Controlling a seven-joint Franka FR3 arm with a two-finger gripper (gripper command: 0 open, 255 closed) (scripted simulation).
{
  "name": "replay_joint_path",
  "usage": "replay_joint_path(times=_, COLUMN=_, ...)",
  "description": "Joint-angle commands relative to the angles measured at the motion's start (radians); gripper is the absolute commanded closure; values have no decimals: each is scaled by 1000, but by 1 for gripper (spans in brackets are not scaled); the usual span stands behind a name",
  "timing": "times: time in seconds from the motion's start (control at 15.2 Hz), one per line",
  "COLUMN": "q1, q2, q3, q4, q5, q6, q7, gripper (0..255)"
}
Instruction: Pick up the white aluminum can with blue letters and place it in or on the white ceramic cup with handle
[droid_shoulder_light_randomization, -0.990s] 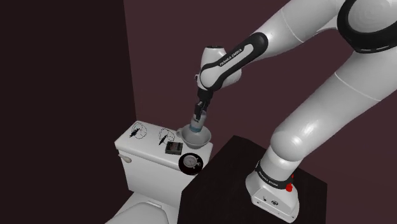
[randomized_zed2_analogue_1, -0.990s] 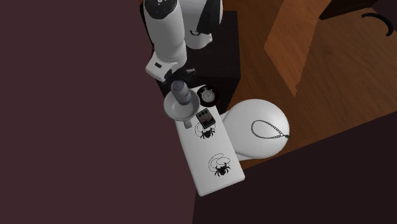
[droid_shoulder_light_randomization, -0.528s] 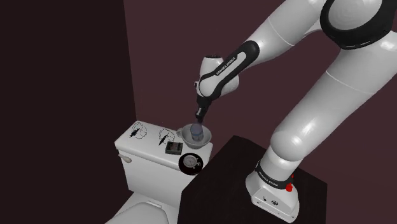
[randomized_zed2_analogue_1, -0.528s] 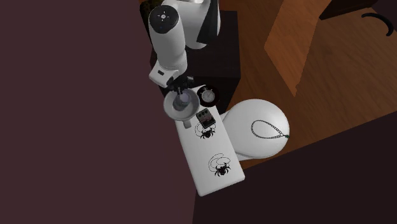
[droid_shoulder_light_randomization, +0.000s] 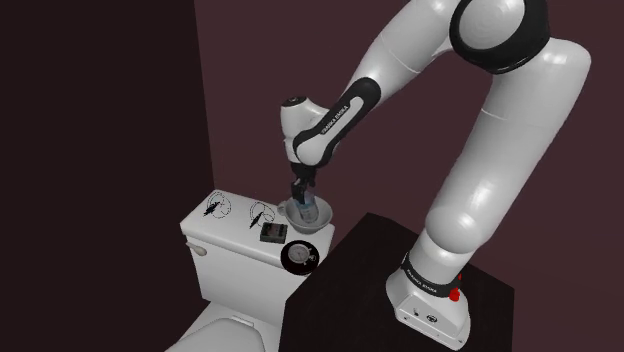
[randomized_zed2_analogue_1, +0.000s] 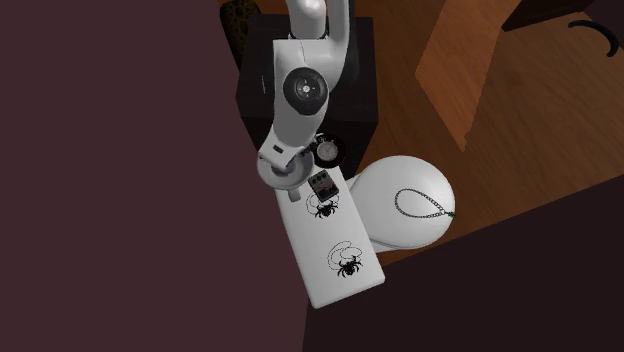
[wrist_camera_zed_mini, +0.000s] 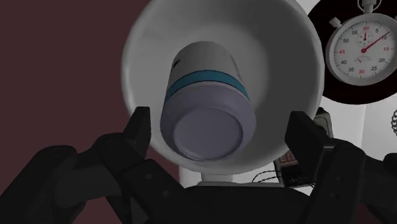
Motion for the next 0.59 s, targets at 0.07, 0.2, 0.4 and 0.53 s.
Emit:
replay_joint_path(times=0.07, q1=13, q2=58, q3=-7, q4=27, q5=-86, q6=-10, q7=77, gripper=0)
replay_joint_path(times=0.2, q1=11, q2=81, q3=-15, q4=23, q5=-104, q6=16, q7=89, gripper=0)
replay_joint_path(times=0.4, q1=9, q2=111, q3=-26, q4=19, q5=-130, q6=49, q7=106, gripper=0)
replay_joint_path(times=0.53, q1=9, q2=111, q3=-26, q4=19, q5=-130, q6=49, q7=106, gripper=0)
